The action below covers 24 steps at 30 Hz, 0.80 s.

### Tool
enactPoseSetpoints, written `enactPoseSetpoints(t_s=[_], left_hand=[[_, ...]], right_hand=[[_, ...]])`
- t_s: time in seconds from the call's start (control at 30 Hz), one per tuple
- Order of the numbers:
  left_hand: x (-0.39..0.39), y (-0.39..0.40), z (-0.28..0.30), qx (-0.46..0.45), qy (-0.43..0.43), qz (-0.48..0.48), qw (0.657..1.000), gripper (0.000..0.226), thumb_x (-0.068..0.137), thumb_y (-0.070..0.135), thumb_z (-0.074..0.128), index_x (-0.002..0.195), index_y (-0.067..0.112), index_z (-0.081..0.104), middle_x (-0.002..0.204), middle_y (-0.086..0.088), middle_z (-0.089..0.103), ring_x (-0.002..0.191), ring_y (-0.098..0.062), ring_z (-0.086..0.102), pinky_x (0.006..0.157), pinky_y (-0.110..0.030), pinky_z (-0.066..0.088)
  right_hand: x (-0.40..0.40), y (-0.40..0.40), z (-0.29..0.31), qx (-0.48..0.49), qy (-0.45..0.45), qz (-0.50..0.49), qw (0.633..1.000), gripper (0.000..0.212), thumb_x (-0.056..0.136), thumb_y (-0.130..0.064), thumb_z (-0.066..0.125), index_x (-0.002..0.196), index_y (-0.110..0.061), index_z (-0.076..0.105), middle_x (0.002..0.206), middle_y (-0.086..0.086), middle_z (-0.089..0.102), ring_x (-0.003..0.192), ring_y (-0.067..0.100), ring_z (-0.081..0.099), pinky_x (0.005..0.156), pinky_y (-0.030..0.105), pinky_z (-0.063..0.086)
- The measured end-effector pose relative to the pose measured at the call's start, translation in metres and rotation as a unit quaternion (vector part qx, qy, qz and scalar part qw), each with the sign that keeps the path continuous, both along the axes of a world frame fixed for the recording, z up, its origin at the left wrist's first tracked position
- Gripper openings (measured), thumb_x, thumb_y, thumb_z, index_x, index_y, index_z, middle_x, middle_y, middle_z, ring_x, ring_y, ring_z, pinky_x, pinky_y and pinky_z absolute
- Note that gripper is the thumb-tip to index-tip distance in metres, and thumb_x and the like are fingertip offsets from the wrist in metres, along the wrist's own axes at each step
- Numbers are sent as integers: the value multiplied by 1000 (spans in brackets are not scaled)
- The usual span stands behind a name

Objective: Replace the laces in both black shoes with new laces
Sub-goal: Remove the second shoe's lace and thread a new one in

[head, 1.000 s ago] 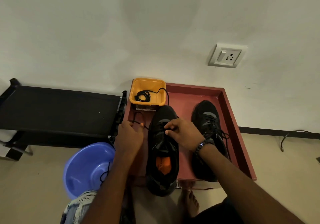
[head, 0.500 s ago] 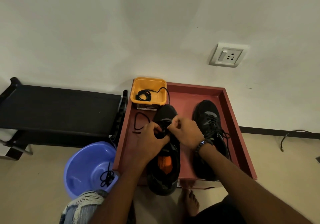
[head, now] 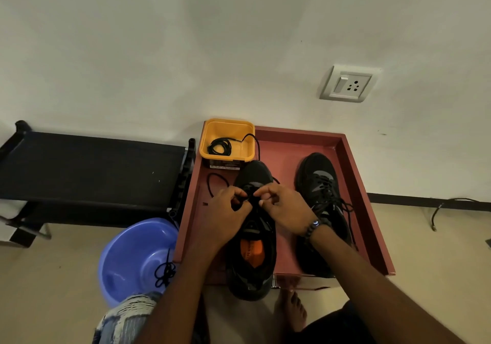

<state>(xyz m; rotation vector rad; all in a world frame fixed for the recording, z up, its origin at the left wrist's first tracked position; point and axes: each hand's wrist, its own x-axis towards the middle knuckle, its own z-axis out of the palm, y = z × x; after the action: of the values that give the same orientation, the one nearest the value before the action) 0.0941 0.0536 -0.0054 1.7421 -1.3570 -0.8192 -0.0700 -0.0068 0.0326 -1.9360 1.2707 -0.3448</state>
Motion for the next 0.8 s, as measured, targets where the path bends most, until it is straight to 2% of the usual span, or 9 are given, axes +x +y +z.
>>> enactPoseSetpoints(t_s=[0.07, 0.17, 0.3, 0.4, 0.5, 0.53, 0.6, 0.67, 0.8], left_hand=[[3, 0, -1, -10, -9, -6, 1000, 16, 91, 25, 64, 106, 26, 62, 101, 7, 62, 90, -5, 60, 80, -28, 55], [4, 0, -1, -10, -9, -18, 1000, 17, 91, 25, 63, 108, 26, 62, 101, 8, 61, 89, -5, 60, 81, -31, 56], [4, 1, 1, -10, -2, -29, 1000, 18, 92, 24, 62, 110, 25, 62, 101, 9, 61, 89, -5, 60, 81, -33, 57], [4, 2, 1, -12, 2, -35, 999, 17, 92, 23, 62, 109, 24, 63, 102, 7, 62, 90, -6, 61, 82, -34, 58], [4, 2, 0, -10, 15, -28, 999, 14, 91, 22, 64, 105, 26, 64, 99, 8, 63, 89, -6, 62, 81, -33, 58], [4, 3, 0, -9, 22, -22, 999, 14, 90, 23, 66, 104, 27, 64, 97, 9, 64, 88, -5, 63, 80, -32, 58], [3, 3, 1, -5, 40, -7, 999, 13, 88, 25, 69, 101, 27, 64, 93, 10, 66, 84, -3, 64, 77, -29, 59], [2, 3, 0, 8, 51, -2, 999, 15, 88, 28, 71, 101, 26, 63, 92, 9, 66, 83, -3, 64, 73, -25, 58], [3, 1, -5, 42, 66, -5, 997, 26, 87, 38, 72, 105, 25, 59, 100, 6, 63, 89, -6, 62, 74, -22, 55]], right_hand=[[-4, 1, -2, 14, -21, -17, 1000, 21, 92, -12, 65, 112, -20, 67, 94, 4, 62, 79, 9, 57, 70, 5, 44], [-8, 2, -3, 109, -103, -45, 988, 27, 91, -16, 69, 114, -22, 59, 89, 1, 60, 75, 8, 57, 76, 31, 54], [-10, 5, 1, 118, -72, -17, 990, 38, 87, -18, 75, 119, -20, 55, 94, 4, 66, 72, 3, 60, 69, 17, 51], [-10, 3, 5, 122, -56, -14, 991, 31, 88, -12, 72, 112, -21, 55, 85, 2, 72, 67, 3, 62, 71, 22, 53], [-12, 0, 9, 195, -110, -25, 974, 24, 92, -9, 67, 113, -15, 58, 82, 4, 71, 67, 8, 62, 69, 24, 54], [-13, -2, 11, 183, -112, -35, 976, 18, 94, -12, 64, 111, -15, 61, 81, 2, 70, 67, 8, 61, 68, 23, 53], [-12, -7, 13, 53, -48, -43, 997, 11, 95, -21, 63, 104, -21, 69, 76, -3, 67, 66, 8, 60, 66, 17, 49], [-4, -9, 16, -39, 15, -7, 999, 13, 95, -28, 63, 103, -25, 73, 82, -5, 68, 74, 9, 62, 68, 15, 47], [22, -9, 23, -152, 224, 95, 958, 19, 96, -35, 58, 112, -30, 67, 109, -7, 59, 99, 15, 58, 73, 29, 41]])
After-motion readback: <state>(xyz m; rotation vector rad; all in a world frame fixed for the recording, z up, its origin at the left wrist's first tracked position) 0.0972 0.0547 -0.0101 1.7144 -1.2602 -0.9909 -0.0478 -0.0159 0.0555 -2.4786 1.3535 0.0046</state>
